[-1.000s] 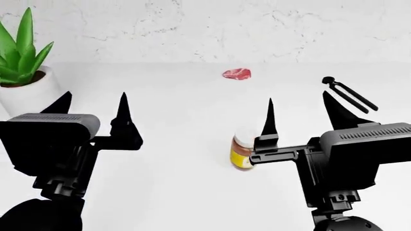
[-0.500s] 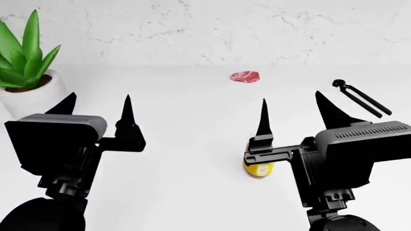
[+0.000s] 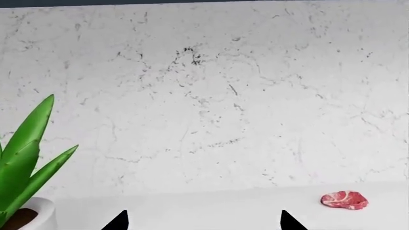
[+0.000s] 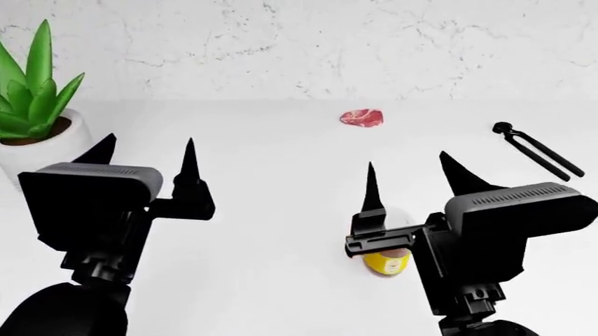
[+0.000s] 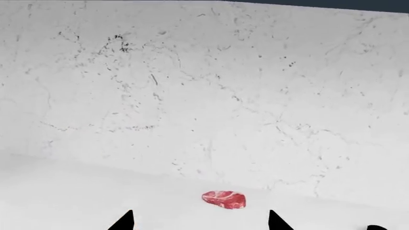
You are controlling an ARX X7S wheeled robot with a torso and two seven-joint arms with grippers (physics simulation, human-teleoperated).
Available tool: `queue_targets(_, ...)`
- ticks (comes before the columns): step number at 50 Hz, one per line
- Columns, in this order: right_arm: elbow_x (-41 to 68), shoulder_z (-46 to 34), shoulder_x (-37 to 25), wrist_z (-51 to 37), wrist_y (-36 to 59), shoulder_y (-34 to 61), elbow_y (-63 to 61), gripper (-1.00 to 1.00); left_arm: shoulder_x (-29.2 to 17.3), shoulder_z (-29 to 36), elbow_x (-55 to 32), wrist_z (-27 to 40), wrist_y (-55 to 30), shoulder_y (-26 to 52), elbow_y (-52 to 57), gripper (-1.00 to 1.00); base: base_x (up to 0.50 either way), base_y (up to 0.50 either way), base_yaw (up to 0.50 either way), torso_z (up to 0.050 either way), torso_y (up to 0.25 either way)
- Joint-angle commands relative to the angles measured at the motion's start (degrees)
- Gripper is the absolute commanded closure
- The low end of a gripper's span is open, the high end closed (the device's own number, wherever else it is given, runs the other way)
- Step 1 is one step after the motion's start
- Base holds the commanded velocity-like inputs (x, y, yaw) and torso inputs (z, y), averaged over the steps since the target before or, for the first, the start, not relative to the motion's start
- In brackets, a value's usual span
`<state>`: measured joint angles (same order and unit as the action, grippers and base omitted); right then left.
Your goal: Pick the honey bottle and jam from the counter and place them in the cabinets closest to them.
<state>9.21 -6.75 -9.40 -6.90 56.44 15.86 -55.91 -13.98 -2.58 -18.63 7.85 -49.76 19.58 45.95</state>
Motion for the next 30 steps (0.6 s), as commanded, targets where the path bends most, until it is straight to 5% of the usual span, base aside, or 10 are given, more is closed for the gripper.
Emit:
queue_targets(1,6.28,-0.48,-1.84,-4.32,6.68,-1.94,-4.06,-1.00,-0.16,1.09,0.21,0.16,0.99,0.12,-1.22,-1.00,0.00,0.00,0.00,0.000,0.000)
queue_targets(8,27.65,-5.14,-14.53,-23.86,1.11,-2.08,-3.93,-1.00,-0.26,1.73,0.47,0.05,2.25,-0.32,-2.40,-1.00,0.00,0.00,0.00,0.000,0.000)
queue_targets(30,25.41,-6.99,-18.11,-24.85,-7.15,-8.74,1.15,-1.00,-0.94,2.63,0.78,0.54,3.71,-1.35,-3.17,-1.00,0.00,0.00,0.00,0.000,0.000)
